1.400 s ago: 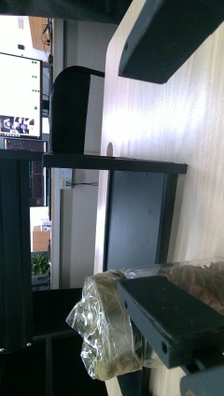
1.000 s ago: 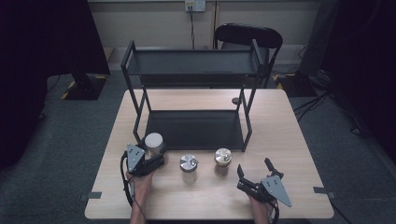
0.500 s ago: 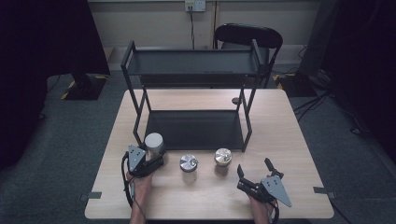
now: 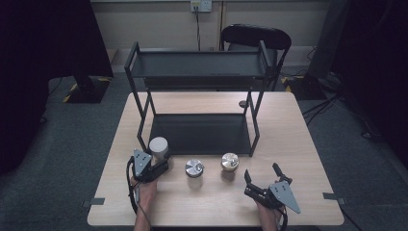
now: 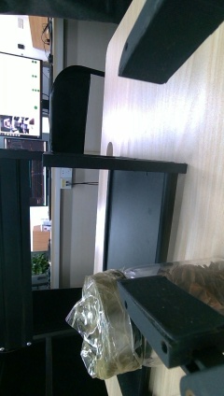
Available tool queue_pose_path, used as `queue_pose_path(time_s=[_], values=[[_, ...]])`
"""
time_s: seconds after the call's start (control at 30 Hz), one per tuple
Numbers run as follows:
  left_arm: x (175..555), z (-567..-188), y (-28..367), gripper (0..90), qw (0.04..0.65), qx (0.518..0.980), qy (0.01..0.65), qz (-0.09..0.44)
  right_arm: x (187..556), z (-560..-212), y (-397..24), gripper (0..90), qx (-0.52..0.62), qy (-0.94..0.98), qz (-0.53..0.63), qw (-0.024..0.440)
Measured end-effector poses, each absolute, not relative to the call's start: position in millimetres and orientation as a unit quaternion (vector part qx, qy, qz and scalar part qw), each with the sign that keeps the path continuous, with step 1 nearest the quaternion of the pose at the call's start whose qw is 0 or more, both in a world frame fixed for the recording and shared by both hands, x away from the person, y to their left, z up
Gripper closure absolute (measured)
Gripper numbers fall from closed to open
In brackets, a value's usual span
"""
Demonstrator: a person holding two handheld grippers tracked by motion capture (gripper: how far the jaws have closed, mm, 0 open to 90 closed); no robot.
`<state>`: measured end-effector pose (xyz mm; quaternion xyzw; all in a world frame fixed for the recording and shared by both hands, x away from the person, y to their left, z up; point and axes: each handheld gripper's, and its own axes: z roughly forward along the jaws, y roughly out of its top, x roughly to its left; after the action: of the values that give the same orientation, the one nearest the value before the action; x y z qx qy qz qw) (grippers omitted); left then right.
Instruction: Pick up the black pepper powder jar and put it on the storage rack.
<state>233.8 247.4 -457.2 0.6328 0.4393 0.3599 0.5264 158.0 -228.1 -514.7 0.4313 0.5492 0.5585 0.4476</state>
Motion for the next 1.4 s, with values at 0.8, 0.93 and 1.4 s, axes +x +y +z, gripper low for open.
queue_pose_path(time_s=[0.8, 0.93, 1.4], values=[[229.8, -446.0, 241.9, 35.0, 0.528, 0.636, 0.419, 0.376, 157.7, -514.7, -227.5, 0.1, 0.432, 0.548, 0.558, 0.449], [230.1, -442.5, 241.3, 35.0, 0.529, 0.636, 0.419, 0.375, 157.6, -514.8, -226.7, 0.1, 0.433, 0.547, 0.557, 0.45], [233.9, -436.7, 240.8, 35.0, 0.532, 0.635, 0.416, 0.374, 157.1, -514.8, -225.3, 0.3, 0.435, 0.546, 0.555, 0.452]])
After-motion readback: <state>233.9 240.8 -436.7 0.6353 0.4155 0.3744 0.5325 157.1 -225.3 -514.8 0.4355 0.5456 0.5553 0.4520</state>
